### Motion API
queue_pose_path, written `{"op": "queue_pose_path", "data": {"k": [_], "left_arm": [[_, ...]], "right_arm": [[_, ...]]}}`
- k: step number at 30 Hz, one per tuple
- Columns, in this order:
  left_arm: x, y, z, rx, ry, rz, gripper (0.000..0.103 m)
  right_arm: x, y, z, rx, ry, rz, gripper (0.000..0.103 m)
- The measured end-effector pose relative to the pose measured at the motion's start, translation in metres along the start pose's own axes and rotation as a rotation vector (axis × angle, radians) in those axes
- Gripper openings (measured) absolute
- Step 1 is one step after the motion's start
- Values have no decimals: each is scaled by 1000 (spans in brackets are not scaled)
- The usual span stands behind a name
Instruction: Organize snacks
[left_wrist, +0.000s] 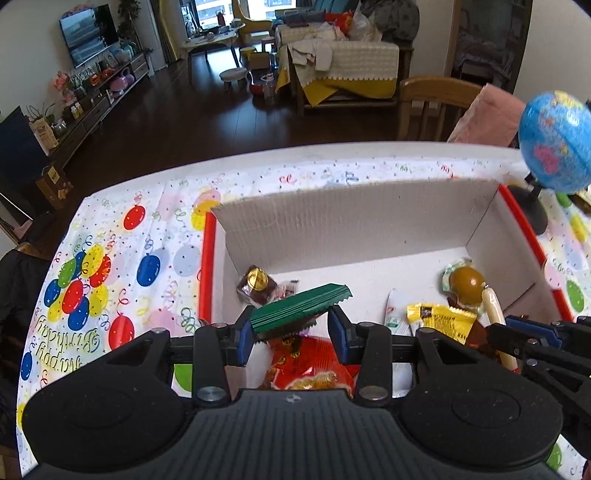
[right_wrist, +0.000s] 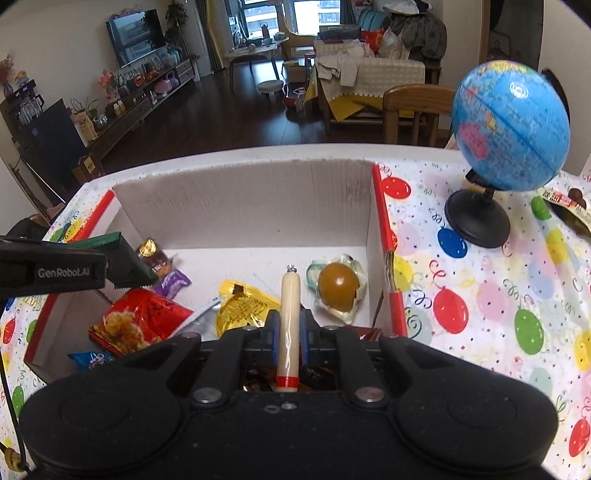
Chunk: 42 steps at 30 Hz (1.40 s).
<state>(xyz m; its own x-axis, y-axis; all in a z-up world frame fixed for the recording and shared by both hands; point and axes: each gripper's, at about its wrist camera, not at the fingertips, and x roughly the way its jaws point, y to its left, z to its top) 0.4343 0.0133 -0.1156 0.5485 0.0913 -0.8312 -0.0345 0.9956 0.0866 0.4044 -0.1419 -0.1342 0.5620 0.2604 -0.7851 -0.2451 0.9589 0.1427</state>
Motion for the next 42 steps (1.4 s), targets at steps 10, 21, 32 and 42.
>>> {"op": "queue_pose_path", "data": {"k": [10,21,32,42], "left_arm": [[11,-8,-18,29,50,3,41],[-19,0,-33,7,17,-69,50],[-74,18,-49,-12,-70,-127,63],[-126,41,-69,-40,-161,-168,69]], "right_arm": [[1,0,-11,-1,21,1,18],[-30,7,-19,15,-21,-2,23],[-80,26,-29,32,-103,12,37],[-129,46,-45,28,-183,25,60]]}}
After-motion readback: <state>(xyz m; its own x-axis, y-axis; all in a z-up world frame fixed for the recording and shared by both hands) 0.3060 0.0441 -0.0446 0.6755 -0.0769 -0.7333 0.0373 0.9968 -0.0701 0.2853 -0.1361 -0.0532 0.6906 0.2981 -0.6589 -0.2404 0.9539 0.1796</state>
